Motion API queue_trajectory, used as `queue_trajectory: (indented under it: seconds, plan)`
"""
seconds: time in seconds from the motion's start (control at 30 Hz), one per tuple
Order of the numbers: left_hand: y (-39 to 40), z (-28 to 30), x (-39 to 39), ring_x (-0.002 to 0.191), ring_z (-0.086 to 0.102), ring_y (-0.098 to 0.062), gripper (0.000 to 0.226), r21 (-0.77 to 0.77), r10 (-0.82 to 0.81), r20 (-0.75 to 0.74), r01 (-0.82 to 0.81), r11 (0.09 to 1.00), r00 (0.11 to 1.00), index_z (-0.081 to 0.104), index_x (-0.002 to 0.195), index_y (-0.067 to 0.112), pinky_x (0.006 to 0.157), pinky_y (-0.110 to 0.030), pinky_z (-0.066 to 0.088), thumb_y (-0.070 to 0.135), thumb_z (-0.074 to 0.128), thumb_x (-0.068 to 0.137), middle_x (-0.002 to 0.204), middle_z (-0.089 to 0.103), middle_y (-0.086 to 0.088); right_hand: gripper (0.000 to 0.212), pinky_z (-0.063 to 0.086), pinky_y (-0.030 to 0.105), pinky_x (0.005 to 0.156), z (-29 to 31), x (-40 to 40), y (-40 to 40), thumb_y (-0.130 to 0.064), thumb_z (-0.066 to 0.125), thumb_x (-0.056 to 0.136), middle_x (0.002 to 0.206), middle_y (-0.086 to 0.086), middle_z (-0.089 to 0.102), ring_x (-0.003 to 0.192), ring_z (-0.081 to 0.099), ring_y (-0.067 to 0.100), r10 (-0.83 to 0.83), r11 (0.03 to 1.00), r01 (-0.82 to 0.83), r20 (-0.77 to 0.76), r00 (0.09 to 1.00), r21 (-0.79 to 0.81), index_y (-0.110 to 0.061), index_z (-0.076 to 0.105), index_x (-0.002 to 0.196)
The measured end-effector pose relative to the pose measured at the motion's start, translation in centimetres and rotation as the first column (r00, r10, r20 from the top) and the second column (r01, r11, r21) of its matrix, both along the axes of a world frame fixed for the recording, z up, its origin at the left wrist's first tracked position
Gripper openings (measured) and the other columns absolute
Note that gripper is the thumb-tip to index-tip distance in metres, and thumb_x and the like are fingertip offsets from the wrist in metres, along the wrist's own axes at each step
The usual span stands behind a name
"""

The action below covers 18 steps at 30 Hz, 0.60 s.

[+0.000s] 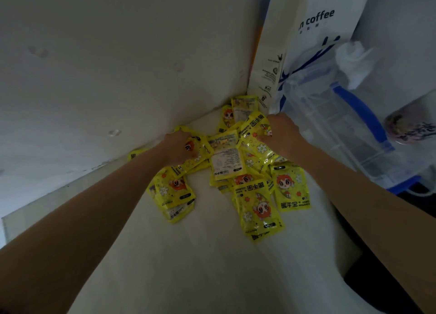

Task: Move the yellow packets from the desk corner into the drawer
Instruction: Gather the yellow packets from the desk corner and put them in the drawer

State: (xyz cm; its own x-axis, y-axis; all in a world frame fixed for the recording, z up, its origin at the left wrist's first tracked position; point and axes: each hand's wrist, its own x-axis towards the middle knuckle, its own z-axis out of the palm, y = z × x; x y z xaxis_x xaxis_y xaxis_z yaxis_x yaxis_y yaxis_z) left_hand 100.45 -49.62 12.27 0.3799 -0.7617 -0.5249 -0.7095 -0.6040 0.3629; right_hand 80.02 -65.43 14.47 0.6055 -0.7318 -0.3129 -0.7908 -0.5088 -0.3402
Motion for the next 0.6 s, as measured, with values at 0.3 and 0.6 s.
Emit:
queue_trajectory:
  seconds: [0.3, 0.6]
  plan:
    - [1.7, 2.0, -1.2, 0.107, 0.056, -0.029, 0.054, -0.162, 0.099, 0.003, -0.097, 0.982, 0.995, 0.054, 0.13, 0.006, 0.073, -0.027, 0.04, 0.023, 0.073, 0.082, 0.123, 0.054, -0.014, 0.05, 0.04, 0.037, 0.096, 0.6, -2.2, 1.6, -0.026, 0.06, 0.092, 0.127, 0.019, 0.048, 0.119, 0.049, 0.032, -0.002, 1.0, 0.001, 0.121, 0.993, 0.013, -0.003, 0.043, 0.133]
    - [8.2, 5.4, -4.3, 0.047, 0.056, -0.001, 0.025, -0.359, 0.452, -0.316, -0.546, 0.757, 0.834, 0.057, 0.091, 0.009, 0.041, -0.011, 0.043, 0.019, 0.077, 0.078, 0.071, 0.054, 0.002, 0.03, 0.04, 0.031, 0.071, 3.4, -7.1, 6.7, -0.027, 0.06, 0.092, 0.098, 0.013, 0.06, 0.085, 0.055, 0.024, -0.085, 0.996, 0.087, 0.293, 0.952, 0.007, -0.003, 0.05, 0.108]
